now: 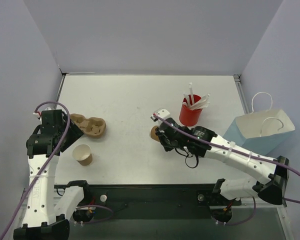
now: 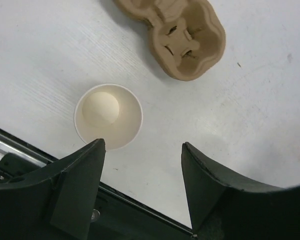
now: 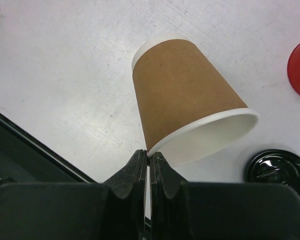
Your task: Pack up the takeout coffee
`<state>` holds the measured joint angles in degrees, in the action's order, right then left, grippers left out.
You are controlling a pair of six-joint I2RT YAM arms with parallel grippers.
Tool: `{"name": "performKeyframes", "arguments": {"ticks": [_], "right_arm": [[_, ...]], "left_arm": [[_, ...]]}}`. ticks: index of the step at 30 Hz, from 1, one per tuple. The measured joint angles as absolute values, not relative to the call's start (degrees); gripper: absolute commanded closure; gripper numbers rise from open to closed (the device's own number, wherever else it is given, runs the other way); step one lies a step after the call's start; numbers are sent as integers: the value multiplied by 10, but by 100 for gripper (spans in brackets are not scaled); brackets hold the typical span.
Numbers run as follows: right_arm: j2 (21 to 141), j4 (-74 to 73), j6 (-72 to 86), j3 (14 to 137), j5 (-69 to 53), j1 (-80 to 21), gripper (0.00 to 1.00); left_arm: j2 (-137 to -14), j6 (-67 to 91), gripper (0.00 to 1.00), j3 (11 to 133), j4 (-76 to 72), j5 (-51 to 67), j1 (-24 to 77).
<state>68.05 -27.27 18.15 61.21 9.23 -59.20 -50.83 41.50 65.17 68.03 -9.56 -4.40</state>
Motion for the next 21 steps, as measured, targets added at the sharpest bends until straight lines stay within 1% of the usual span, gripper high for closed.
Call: {"name": "performKeyframes", "arguments": {"ticks": [1,4,12,18,21], "right_arm": [[704,-286,168,639,97,-590,100],[769,-332,124,709,104,-581,100],[933,-472,-22,857,136,-564,100],[1023,-533,-104,887,171,-572,100],[1050,-547,-128,893,176,-578,100]], "left_arm": [[-504,395,24,651,671,-89,-36],[-489,343,22,641,633,-69,-15],[-449,266,22,567,539,-29,-7],[-381,232,22,514,481,-21,-7],[-354,222,22,507,464,-30,9]]}}
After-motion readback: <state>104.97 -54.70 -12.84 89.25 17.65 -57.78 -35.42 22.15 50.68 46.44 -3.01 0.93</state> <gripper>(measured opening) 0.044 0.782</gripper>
